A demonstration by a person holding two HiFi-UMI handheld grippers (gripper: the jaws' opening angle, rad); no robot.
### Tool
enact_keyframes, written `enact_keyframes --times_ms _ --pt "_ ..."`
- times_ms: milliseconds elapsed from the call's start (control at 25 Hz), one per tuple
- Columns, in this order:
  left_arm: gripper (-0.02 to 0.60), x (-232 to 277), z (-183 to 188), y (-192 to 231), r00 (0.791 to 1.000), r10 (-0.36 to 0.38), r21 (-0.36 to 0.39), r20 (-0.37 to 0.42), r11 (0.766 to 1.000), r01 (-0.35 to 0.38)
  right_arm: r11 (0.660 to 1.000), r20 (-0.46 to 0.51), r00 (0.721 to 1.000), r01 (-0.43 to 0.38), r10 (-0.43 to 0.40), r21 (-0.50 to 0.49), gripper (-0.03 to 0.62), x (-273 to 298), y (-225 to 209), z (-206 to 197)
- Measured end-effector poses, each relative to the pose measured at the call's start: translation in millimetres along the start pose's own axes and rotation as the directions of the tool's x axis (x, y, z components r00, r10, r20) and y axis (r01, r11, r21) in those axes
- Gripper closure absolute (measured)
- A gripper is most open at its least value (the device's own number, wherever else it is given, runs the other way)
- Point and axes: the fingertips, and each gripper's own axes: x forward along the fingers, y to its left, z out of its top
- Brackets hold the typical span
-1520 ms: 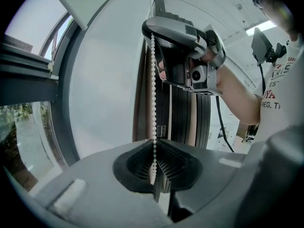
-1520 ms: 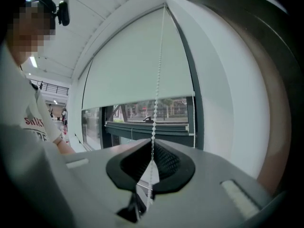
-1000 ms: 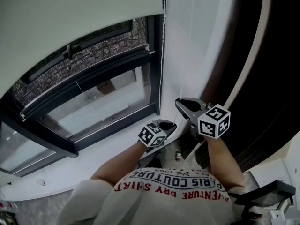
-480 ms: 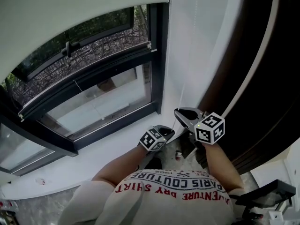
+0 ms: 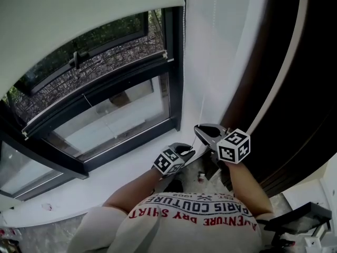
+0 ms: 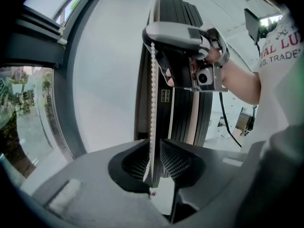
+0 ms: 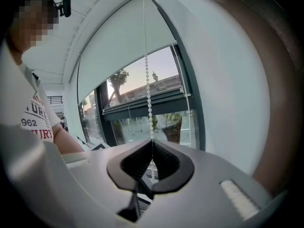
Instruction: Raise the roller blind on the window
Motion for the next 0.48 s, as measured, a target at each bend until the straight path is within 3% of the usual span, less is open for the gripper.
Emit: enact_keyframes --times_ms 240,360,480 --pt "0.491 -34 56 13 0.99 -0.009 -0.025 0.142 1.0 0.012 1.0 0.006 1.0 0.012 -0.012 0.001 0.586 -6 -8 -3" --pt "0.491 -63 107 20 0.961 -0.007 -0.063 0.277 0.998 0.025 1.0 0.01 1.0 0.012 -0.012 0.004 0.586 -9 -9 -4" --pt "0.491 -91 159 18 0.931 -0.033 -0.048 0.364 0.997 0.054 1.0 0.009 1.0 0.008 -0.008 0.004 0.586 -11 -6 -3"
